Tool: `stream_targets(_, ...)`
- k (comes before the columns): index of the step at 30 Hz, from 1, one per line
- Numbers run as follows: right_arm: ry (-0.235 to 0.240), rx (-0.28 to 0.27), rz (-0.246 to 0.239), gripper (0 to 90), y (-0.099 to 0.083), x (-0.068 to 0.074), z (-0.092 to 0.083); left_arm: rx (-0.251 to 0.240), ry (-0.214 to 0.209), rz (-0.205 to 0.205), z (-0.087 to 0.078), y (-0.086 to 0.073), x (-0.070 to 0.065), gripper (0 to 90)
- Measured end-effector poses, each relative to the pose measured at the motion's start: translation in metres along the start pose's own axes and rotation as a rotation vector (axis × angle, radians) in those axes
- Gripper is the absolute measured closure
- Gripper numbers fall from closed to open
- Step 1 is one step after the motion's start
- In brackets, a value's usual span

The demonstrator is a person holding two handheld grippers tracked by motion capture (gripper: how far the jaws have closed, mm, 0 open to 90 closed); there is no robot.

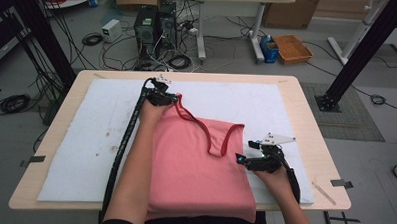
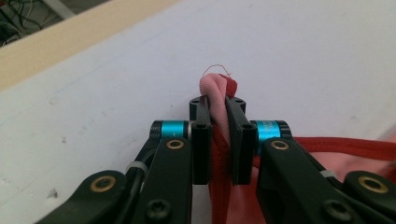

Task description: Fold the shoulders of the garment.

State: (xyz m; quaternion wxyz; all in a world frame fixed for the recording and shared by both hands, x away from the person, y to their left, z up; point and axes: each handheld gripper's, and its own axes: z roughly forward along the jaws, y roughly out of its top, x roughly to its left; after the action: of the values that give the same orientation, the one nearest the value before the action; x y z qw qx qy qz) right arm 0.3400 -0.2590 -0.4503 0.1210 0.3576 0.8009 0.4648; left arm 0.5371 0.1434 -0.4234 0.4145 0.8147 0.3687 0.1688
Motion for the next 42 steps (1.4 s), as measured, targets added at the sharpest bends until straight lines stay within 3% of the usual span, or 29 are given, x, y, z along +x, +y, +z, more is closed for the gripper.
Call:
stream_targets(4,-0.001,-0.012,-0.004,21.7,-0.001,0.001,-0.001,-0.061,-0.043,0.017,-0.024,-0.003,-0.015,81.3)
stream_targets(6,0.0,-0.01,-0.008,21.7,0.0,0.0,-0.001,-0.097,-0.034,0.036,-0.038,-0.007,-0.024,81.3)
stream_targets(8,0.002,-0.01,-0.002,21.7,0.0,0.0,-0.001,-0.139,-0.064,0.037,-0.05,-0.011,-0.033,81.2)
stream_targets(10,0.001,-0.013,0.002,21.7,0.0,-0.001,-0.001,-0.181,-0.104,0.05,-0.058,-0.017,-0.046,81.1)
stream_targets(13,0.003,-0.008,0.006,21.7,0.0,-0.001,0.0,-0.206,-0.112,0.1,-0.071,-0.026,-0.066,81.0)
stream_targets(15,0.008,-0.005,0.01,21.7,0.0,-0.001,0.0,-0.23,-0.12,0.111,-0.079,-0.033,-0.078,81.0)
stream_targets(18,0.011,-0.005,0.014,21.7,0.0,-0.002,0.0,-0.236,-0.118,0.126,-0.087,-0.046,-0.093,80.8)
stream_targets(23,0.008,-0.006,0.012,21.7,0.0,-0.002,0.0,-0.216,-0.102,0.106,-0.097,-0.073,-0.109,79.3)
stream_targets(25,0.007,-0.006,0.014,21.7,0.0,-0.002,0.0,-0.202,-0.094,0.093,-0.1,-0.083,-0.114,74.9)
stream_targets(27,0.006,-0.005,0.015,21.7,0.0,-0.002,0.0,-0.191,-0.08,0.064,-0.102,-0.092,-0.118,61.7)
stream_targets(28,0.007,-0.004,0.016,21.7,0.0,-0.001,0.0,-0.193,-0.084,0.046,-0.103,-0.095,-0.119,54.5)
stream_targets(31,0.002,-0.007,0.011,21.7,0.0,-0.001,0.0,-0.226,-0.106,0.033,-0.111,-0.097,-0.119,47.6)
stream_targets(35,-0.001,-0.006,0.007,21.7,0.0,0.0,0.0,-0.259,-0.132,0.016,-0.116,-0.092,-0.118,47.5)
stream_targets(38,0.0,-0.002,0.009,21.7,0.0,-0.001,0.0,-0.255,-0.147,0.014,-0.108,-0.085,-0.119,47.6)
stream_targets(42,0.0,-0.007,0.011,21.7,0.0,-0.001,0.0,-0.235,-0.166,-0.024,-0.093,-0.08,-0.115,48.6)
